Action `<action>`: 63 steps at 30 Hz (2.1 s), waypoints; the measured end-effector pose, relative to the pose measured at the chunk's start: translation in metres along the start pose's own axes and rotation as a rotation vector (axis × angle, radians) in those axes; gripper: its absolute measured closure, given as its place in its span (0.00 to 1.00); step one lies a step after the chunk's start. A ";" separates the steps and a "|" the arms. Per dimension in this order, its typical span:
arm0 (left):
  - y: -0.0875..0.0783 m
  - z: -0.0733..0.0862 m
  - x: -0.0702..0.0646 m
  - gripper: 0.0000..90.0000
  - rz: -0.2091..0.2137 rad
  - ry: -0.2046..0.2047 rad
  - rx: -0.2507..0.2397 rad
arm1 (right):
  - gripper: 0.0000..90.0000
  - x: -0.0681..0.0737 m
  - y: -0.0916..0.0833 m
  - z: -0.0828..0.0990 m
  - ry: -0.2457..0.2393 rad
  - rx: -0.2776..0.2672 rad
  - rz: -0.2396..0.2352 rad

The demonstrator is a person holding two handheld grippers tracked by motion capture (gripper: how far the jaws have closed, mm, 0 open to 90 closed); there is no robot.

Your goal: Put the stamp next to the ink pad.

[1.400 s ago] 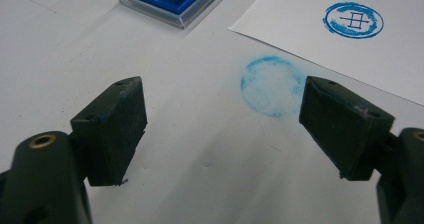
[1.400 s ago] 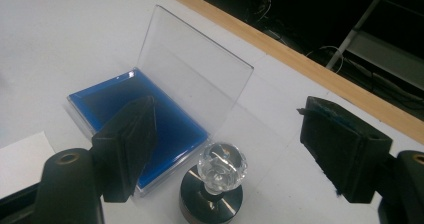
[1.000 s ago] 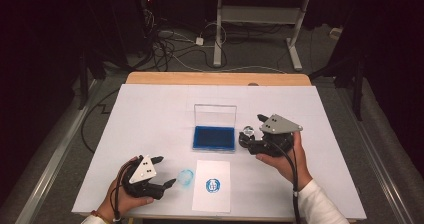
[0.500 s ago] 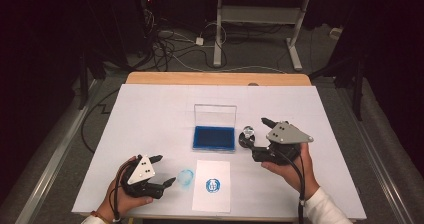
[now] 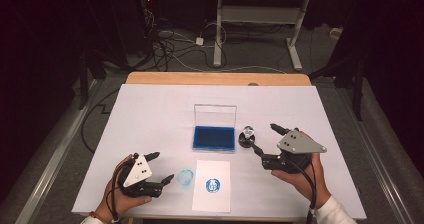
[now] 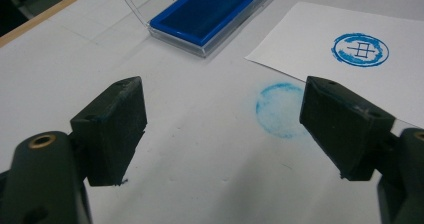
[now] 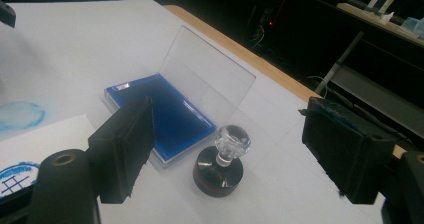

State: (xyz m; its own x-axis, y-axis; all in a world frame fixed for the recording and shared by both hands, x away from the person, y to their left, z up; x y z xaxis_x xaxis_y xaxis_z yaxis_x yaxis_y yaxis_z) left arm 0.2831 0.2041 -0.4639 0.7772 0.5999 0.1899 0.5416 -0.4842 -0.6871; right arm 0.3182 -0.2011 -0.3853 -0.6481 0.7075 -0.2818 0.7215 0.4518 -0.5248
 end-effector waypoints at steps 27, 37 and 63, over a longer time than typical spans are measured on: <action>0.000 -0.001 0.000 0.20 -0.007 0.002 0.002 | 0.25 0.001 -0.013 0.036 -0.005 0.035 0.006; 0.004 -0.003 0.000 0.20 0.005 0.017 0.015 | 0.25 0.002 -0.020 0.056 -0.004 0.031 0.011; 0.001 0.004 -0.001 0.20 0.002 0.012 0.028 | 0.25 -0.003 -0.028 0.116 0.070 0.150 0.028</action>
State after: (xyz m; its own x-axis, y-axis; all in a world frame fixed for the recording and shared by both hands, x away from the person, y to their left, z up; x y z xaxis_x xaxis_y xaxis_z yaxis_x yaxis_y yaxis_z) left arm 0.2818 0.2052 -0.4674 0.7821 0.5911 0.1973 0.5313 -0.4671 -0.7068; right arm 0.2713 -0.2794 -0.4628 -0.6057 0.7572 -0.2445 0.6912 0.3485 -0.6331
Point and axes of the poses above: each handheld gripper's, and its own axes: y roughly forward along the jaws, z roughly out of its underside, x roughly to its left, the point moved 1 cm from there along y, roughly forward along the jaws, and after that the axes turned 10 degrees about x, right-handed, at the moved point
